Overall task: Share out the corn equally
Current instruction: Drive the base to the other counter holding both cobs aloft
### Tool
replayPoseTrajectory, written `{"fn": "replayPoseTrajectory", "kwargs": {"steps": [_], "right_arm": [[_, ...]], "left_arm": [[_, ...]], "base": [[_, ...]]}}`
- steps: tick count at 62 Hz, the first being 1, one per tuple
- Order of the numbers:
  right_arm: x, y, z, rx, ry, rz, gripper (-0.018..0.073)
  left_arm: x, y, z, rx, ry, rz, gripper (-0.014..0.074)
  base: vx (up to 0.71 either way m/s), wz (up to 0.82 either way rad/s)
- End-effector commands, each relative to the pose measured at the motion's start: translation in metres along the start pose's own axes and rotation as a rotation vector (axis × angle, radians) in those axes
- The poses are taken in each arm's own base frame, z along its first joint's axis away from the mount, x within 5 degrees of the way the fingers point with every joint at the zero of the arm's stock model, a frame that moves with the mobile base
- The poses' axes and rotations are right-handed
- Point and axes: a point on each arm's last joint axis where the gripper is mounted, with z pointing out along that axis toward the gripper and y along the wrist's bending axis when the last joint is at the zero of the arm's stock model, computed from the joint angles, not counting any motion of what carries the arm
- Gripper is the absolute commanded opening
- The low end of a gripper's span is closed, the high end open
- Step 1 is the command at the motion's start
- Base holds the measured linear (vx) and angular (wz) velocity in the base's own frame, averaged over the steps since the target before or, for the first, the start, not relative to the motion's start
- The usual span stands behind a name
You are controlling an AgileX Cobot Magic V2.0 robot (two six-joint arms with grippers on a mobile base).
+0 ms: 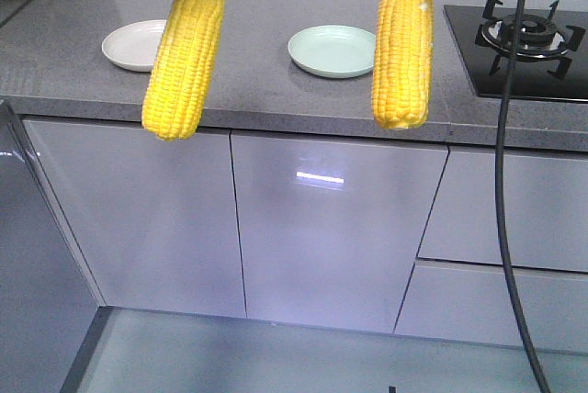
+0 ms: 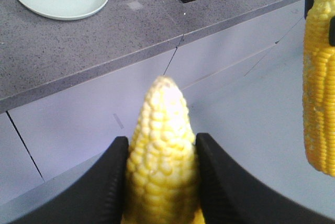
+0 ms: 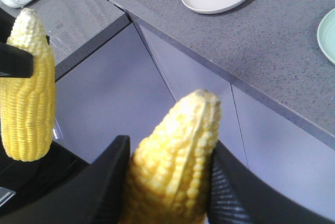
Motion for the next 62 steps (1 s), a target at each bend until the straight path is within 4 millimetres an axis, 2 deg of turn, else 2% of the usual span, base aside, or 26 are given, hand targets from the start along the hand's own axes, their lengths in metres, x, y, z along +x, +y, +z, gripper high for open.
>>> {"fn": "replayPoseTrajectory", "kwargs": {"steps": [1,62], "right_arm": [[-0.0070,0.0240,-0.0223,-0.043,-0.053,-0.043,-0.0004],[-0.0070,0.0240,-0.0223,-0.043,-0.053,-0.043,-0.0004]], "left_arm": [[-0.0082,-0.0200,-0.0305,0.033,-0.099,0.026,-0.0008],[-0.0082,-0.0200,-0.0305,0.033,-0.099,0.026,-0.0008]], "base": [[0.08,-0.01],[0.11,0.08]]}}
